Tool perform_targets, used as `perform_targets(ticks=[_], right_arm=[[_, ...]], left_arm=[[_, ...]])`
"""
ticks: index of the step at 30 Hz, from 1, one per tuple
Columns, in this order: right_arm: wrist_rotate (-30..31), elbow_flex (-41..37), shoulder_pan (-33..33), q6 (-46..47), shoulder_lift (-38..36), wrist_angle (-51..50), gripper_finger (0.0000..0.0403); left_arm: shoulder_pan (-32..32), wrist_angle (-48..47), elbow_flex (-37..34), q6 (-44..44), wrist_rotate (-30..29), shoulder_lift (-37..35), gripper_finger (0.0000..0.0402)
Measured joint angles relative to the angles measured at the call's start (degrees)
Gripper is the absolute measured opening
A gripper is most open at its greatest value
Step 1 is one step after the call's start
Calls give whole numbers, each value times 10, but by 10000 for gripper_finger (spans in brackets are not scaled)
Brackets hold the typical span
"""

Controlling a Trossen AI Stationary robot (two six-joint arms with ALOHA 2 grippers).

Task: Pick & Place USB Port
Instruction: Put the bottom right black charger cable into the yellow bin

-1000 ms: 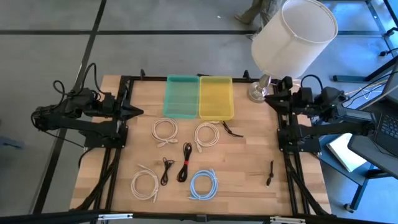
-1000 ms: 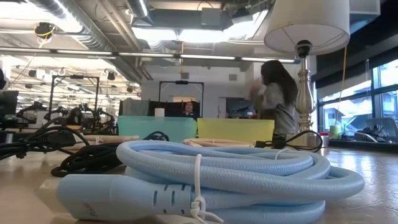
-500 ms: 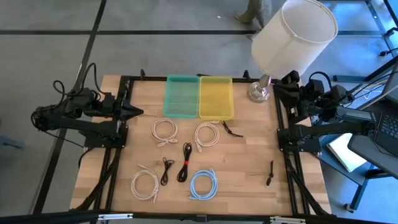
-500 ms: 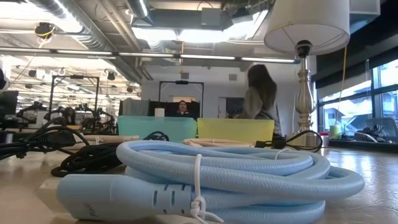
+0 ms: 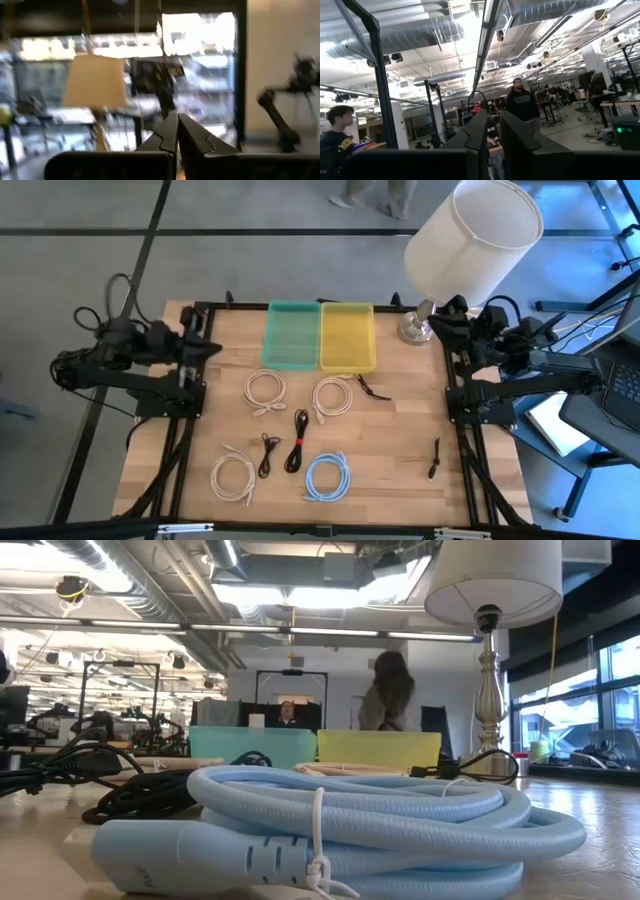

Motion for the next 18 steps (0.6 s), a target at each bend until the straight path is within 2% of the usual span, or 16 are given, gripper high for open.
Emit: perform_targets(ticks=[2, 6, 10, 12, 14, 18], right_arm=[[0, 0, 0, 0, 1, 8, 56], [-22, 0, 0, -27, 1, 44, 55], [-73, 0, 0, -76, -1, 103, 55], [-104, 4, 0, -74, -9, 92, 55], [-125, 27, 0, -51, -19, -1, 55], [-115, 131, 0, 46, -26, -366, 55]], left_arm=[[0, 33, 0, -9, -16, 0, 4], [0, 68, 0, -27, 6, 4, 4], [0, 85, 0, -20, -8, 23, 4], [0, 84, 0, -53, -32, 42, 4], [0, 83, 0, -94, -50, 72, 4], [0, 79, 0, -153, -53, 145, 4]])
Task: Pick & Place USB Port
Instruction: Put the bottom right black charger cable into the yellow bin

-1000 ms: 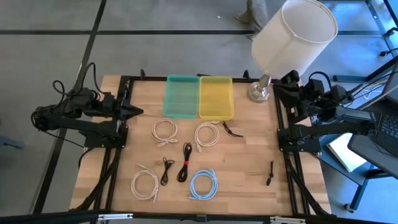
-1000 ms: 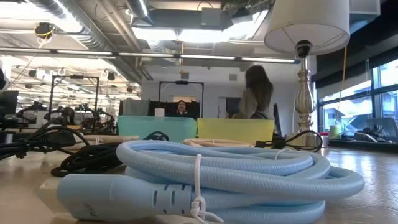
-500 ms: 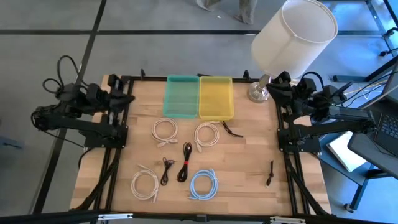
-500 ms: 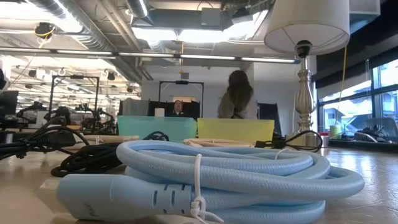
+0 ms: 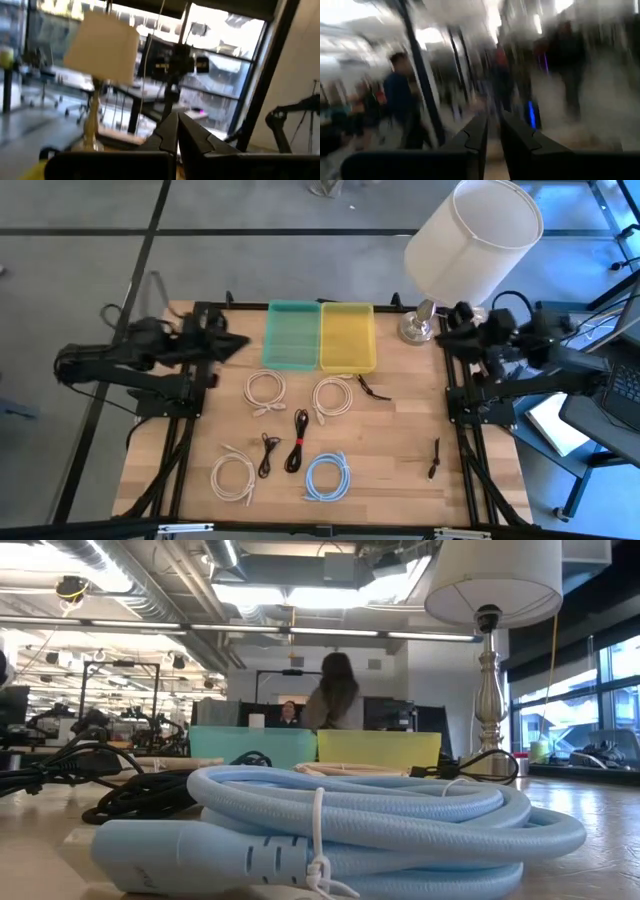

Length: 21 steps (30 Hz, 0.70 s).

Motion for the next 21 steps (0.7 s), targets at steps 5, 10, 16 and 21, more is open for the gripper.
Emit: perform_targets(ticks=[5, 10, 16, 21], right_arm=[[7, 110, 0, 140, 25, -337, 55], [-35, 110, 1, 234, 43, -512, 55], [-117, 0, 57, 379, 51, -461, 55], [-115, -103, 169, 498, 93, -252, 55]], left_arm=[[0, -16, 0, -74, -5, 64, 4], [0, -127, 0, -187, 33, 105, 4], [-13, -242, 0, -316, 167, 126, 4], [-98, -281, 0, -331, 161, 119, 3]])
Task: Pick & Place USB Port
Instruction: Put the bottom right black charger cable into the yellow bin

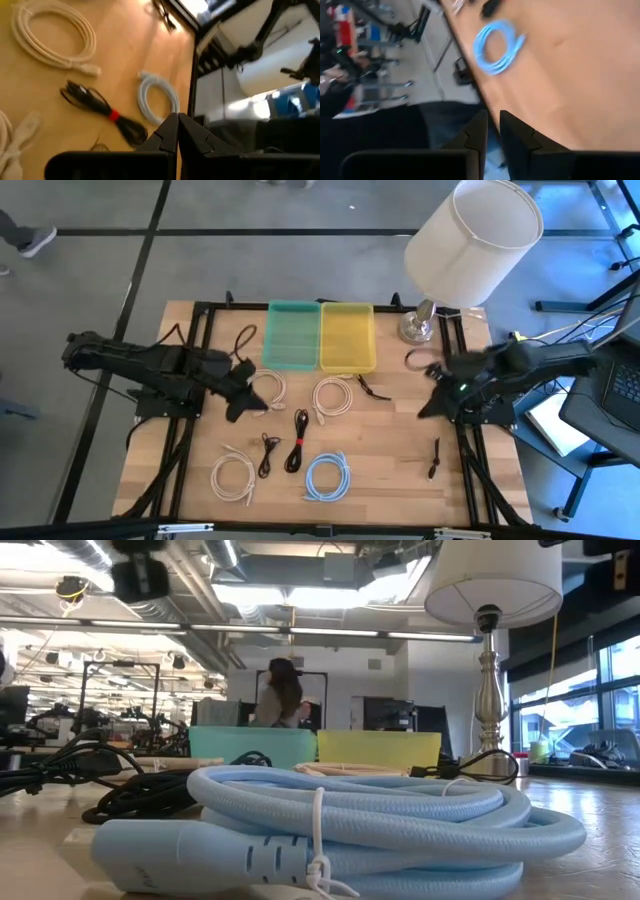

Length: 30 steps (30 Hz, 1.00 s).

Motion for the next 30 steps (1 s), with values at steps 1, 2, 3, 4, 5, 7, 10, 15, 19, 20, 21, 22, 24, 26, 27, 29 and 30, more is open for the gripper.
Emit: perform_targets(ticks=[1, 2, 3, 4, 5, 7, 10, 15, 19, 20, 21, 22, 24, 26, 27, 29, 30], right_arm=[[6, -14, 28, 24, 16, 31, 55], [16, -23, 57, 46, 32, 50, 55], [26, -30, 84, 73, 52, 67, 55], [35, -33, 112, 102, 73, 79, 55], [44, -33, 140, 137, 95, 80, 55], [66, -23, 198, 204, 141, 72, 55], [132, 8, 286, 316, 213, 63, 52], [230, 59, 382, 516, 343, -20, 33], [306, 76, 393, 624, 418, -77, 20], [283, 78, 382, 625, 430, -86, 19], [274, 78, 373, 623, 440, -102, 20], [274, 77, 365, 620, 447, -113, 22], [260, 77, 354, 605, 446, -128, 33], [216, 78, 345, 571, 433, -161, 49], [185, 78, 342, 557, 421, -180, 60], [141, 78, 339, 544, 392, -208, 84], [133, 78, 339, 543, 380, -217, 97]], left_arm=[[-18, -10, 0, 1, -14, -2, 3], [-35, -24, 0, 3, -29, -6, 3], [-51, -38, 0, 4, -45, -8, 3], [-65, -47, 0, 4, -58, -10, 3], [-80, -54, 0, 4, -73, -13, 3], [-105, -65, 0, 12, -102, -18, 3], [-136, -73, 0, 44, -160, -23, 3], [-172, -79, 0, 114, -278, -27, 3], [-180, -79, 0, 150, -315, -30, 3], [-180, -80, 0, 156, -315, -31, 3], [-180, -79, 0, 160, -316, -33, 3], [-180, -79, 0, 164, -316, -35, 3], [-180, -79, 0, 165, -316, -39, 3], [-180, -77, 0, 160, -315, -44, 3], [-180, -78, 0, 160, -316, -47, 3], [-180, -72, 0, 160, -316, -50, 3], [-180, -74, 0, 160, -316, -52, 3]])
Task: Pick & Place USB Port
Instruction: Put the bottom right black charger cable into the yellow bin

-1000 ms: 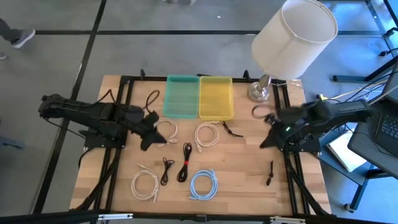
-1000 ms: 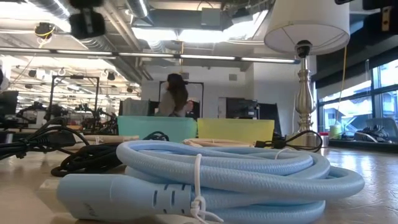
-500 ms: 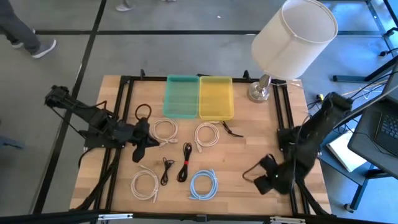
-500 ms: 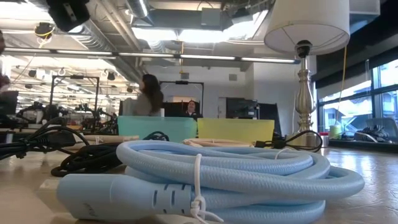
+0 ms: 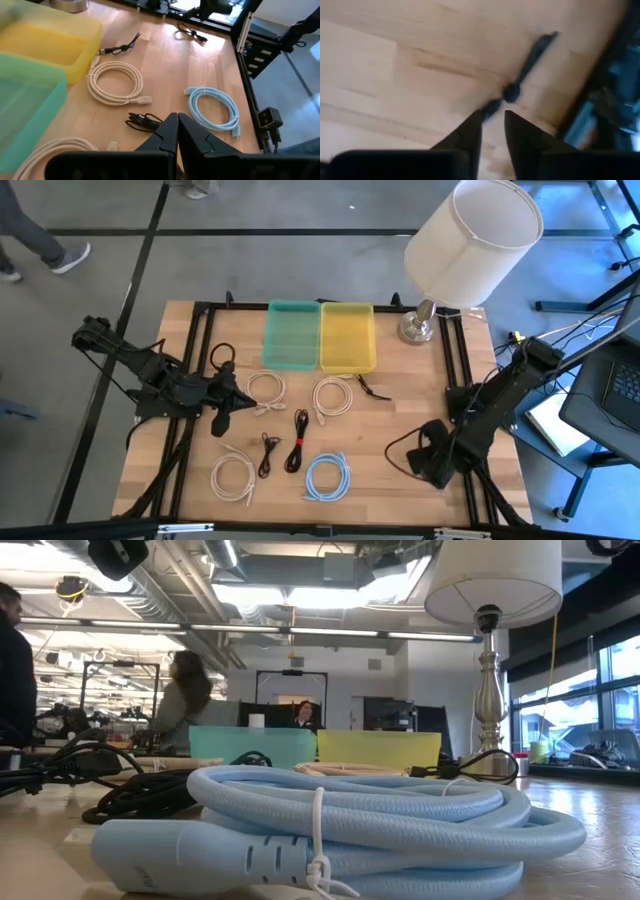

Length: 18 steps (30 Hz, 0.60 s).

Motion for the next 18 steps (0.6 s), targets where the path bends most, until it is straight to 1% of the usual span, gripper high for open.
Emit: perform_targets(ticks=[4, 9, 12, 18], right_arm=[[-5, 0, 8, -1, -26, -17, 141], [-19, -27, 19, -11, -22, -12, 172], [-26, -60, 19, -10, -20, 21, 182], [-29, -133, 19, 2, -17, 141, 189]], left_arm=[[0, 1, 0, 0, -12, -2, 3], [0, 12, 0, 0, -30, -1, 3], [0, 18, 0, 0, -30, -2, 3], [0, 18, 0, 0, -32, -1, 3]])
